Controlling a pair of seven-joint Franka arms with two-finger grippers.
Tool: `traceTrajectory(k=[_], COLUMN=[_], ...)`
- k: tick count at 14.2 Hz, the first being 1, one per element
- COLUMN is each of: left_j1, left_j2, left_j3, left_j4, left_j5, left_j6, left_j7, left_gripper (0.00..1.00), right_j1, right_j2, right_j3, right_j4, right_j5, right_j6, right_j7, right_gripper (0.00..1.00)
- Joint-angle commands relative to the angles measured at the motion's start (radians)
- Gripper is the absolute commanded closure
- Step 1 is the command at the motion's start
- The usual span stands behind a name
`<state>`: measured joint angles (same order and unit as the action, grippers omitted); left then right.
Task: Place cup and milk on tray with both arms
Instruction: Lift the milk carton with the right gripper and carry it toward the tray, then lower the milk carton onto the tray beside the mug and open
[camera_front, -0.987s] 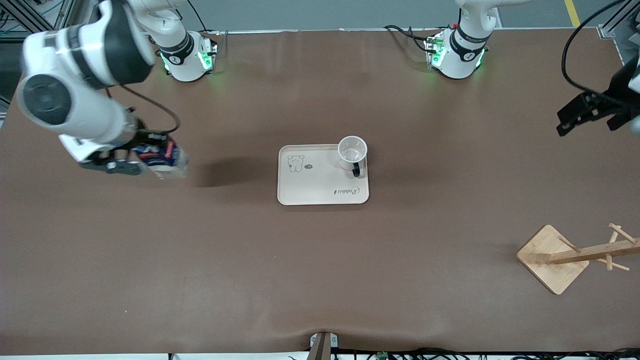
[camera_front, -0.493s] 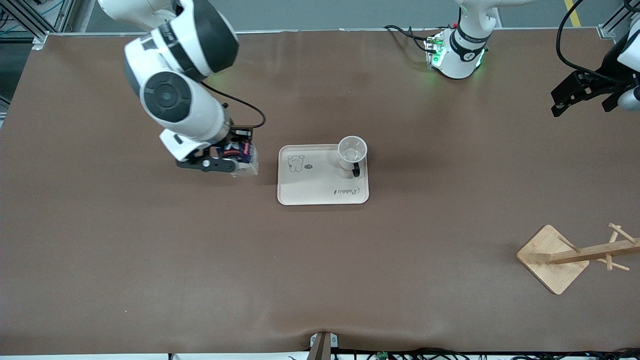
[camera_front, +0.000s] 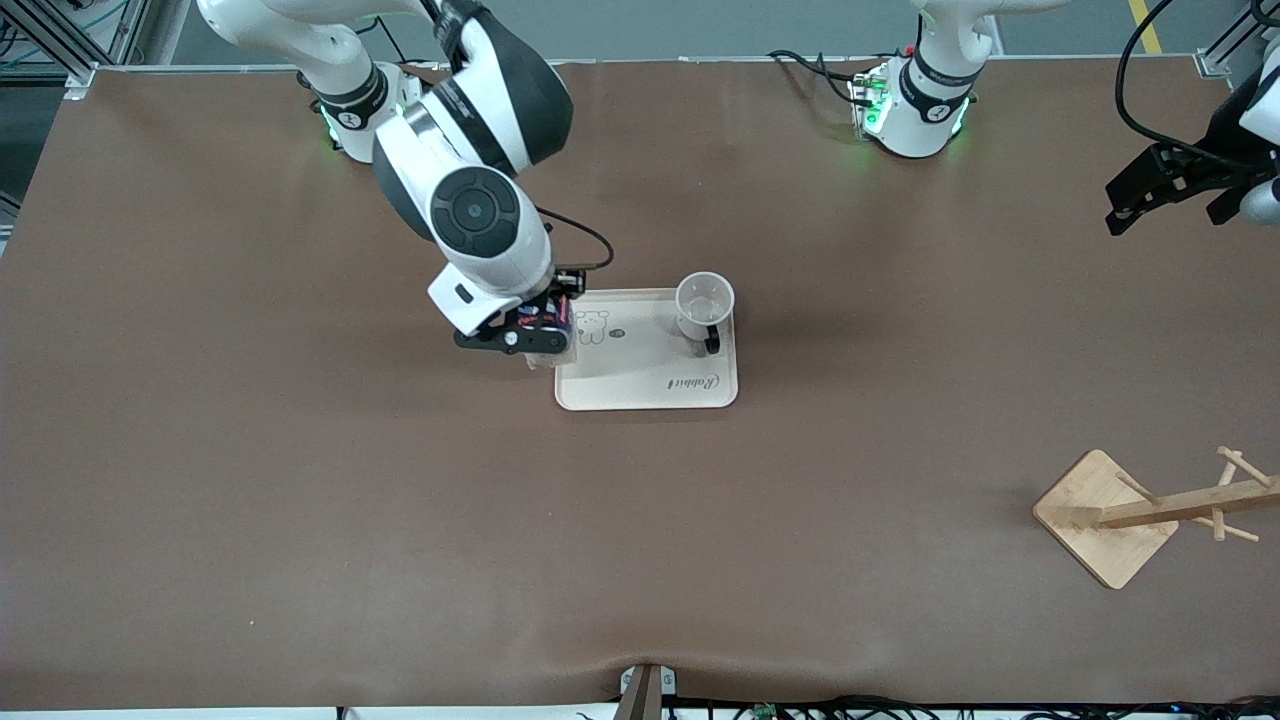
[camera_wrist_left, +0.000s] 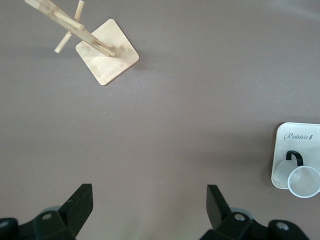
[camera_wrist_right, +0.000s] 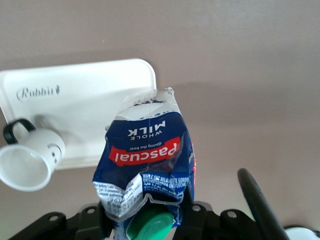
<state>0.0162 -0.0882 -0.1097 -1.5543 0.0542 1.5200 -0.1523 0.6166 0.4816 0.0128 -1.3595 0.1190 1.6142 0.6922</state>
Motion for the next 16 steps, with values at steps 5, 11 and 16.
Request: traceTrajectory(k=[5, 11, 16], left_j1=[-0.005, -0.009, -0.01], left_j2=[0.021, 0.013, 0.031], left_j3=[-0.004, -0.005, -0.021], left_j4=[-0.012, 0.008, 0.031], left_j5=[-0.025, -0.025, -0.027], left_j6=[-0.014, -0.047, -0.044], left_j7=[0.019, 0.019, 0.0], left_gripper=[0.0, 0.0, 0.0], right_j1=[0.078, 0.115, 0.114], right_j2=[0.115, 0.149, 0.161], right_j3=[-0.01, -0.014, -0.016], right_j4=[0.04, 0.036, 0.036], right_j5=[0.077, 0.065, 0.054], right_j6=[0.073, 0.104, 0.107], right_j7=[0.093, 0.093, 0.093], right_gripper=[1.0, 1.0, 0.91])
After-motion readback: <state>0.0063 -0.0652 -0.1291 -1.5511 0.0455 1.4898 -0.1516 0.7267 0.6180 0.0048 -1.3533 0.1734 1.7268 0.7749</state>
